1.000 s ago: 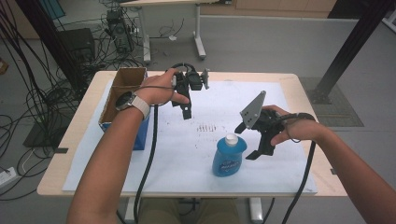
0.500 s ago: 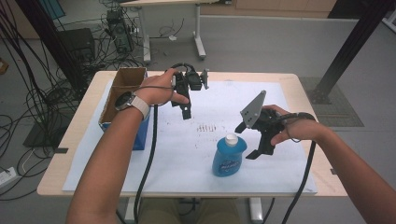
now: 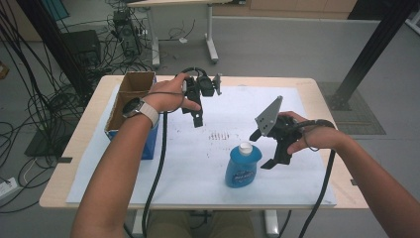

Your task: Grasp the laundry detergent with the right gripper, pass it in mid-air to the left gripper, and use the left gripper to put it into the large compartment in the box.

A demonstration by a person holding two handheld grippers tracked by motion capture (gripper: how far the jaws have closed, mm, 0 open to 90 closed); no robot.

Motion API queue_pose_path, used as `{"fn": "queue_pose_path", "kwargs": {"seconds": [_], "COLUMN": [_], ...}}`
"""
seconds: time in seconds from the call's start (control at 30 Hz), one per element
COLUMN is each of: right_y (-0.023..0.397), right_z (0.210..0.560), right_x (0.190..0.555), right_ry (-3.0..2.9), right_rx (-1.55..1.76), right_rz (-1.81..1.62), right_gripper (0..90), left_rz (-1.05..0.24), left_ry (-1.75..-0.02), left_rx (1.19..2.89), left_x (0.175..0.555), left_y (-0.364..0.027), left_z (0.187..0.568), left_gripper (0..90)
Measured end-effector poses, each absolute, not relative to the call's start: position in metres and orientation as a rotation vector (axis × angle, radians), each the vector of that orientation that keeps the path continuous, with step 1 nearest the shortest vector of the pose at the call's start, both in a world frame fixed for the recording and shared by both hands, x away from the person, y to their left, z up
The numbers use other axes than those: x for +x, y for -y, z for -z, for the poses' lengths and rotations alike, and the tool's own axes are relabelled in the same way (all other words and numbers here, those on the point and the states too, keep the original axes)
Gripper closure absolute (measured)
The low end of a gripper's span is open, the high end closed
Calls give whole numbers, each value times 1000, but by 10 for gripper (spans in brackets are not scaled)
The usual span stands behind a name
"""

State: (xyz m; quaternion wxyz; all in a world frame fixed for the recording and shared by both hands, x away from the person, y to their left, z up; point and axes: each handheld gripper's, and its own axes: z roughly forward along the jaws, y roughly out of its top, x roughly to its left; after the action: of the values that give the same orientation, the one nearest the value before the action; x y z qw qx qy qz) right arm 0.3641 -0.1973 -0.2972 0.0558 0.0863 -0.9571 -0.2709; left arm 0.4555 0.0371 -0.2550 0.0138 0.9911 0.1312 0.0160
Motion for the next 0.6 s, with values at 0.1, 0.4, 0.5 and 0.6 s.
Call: {"fn": "queue_pose_path", "kwargs": {"seconds": [0.1, 0.4, 0.5, 0.6], "right_y": [198, 197, 196, 197], "right_z": [297, 298, 298, 298], "right_x": [364, 365, 365, 365], "right_ry": [2904, 2904, 2903, 2903], "right_rx": [260, 259, 260, 258], "right_rz": [825, 821, 820, 821], "right_gripper": [59, 59, 59, 58], "left_rz": [-49, -48, -47, -47], "left_ry": [-412, -413, -411, -410], "left_rx": [3089, 3083, 3085, 3085], "left_x": [455, 456, 456, 456], "left_y": [-37, -38, -37, -37], "left_z": [255, 256, 256, 256], "left_gripper": [100, 100, 100, 100]}}
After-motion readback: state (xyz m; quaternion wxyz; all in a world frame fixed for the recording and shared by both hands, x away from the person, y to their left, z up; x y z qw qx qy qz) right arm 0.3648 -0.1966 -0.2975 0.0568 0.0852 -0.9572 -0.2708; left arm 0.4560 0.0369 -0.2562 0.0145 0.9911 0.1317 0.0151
